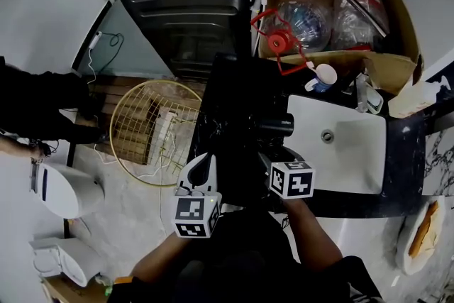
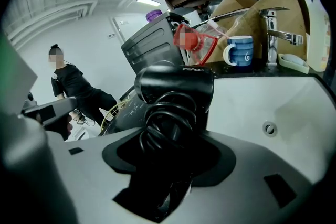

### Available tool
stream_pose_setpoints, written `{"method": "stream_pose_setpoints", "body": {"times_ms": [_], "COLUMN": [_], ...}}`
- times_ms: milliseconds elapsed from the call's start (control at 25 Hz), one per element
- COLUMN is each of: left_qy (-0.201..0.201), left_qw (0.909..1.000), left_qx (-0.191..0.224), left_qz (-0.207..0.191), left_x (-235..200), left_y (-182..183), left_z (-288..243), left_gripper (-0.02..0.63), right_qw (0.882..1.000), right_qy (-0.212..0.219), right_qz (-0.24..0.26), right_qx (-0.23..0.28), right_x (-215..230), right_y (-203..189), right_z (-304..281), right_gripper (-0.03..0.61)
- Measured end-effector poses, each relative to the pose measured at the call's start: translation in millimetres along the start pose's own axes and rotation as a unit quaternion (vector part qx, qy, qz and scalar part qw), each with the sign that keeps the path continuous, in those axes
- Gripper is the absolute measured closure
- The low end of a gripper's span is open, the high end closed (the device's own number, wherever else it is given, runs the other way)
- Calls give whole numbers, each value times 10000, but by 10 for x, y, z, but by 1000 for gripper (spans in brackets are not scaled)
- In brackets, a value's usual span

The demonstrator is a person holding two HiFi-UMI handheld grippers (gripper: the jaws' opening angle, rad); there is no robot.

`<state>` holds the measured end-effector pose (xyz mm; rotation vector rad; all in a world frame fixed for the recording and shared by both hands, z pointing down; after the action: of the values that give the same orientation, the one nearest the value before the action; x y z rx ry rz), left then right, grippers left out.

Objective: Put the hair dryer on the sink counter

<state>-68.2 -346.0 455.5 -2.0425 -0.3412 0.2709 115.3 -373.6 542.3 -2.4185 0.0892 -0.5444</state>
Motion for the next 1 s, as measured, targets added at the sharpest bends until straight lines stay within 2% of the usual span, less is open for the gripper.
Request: {"method": "stream_pose_setpoints", "body": {"times_ms": [600,1000], "left_qy": [16,-81], "left_qw": [10000,9999], "left_qx": [17,136], "left_qz": [30,62], "left_x": [-55,-74], "left_y": [-36,-62], "left_z": [54,209], "left_gripper": [607,607], "right_qw": [9981,9969], "right_qy": [-573,-718], "right_qz": [154,252], "right_qx": [-157,-197], "right_x": [-40,-55], "right_y": [-113,-150], "right_z": [-124,-134], "right_gripper": [318,305]}}
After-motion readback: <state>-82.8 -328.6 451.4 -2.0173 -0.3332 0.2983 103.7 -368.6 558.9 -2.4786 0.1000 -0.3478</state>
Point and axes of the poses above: the fingertips, and each gripper's own axes: z backward along the fingers, x to its right, y out of its top, the point moved 4 cm from there along z, backward along the fingers, and after that the axes turned 1 degree about -z, right-handed, at the moved point
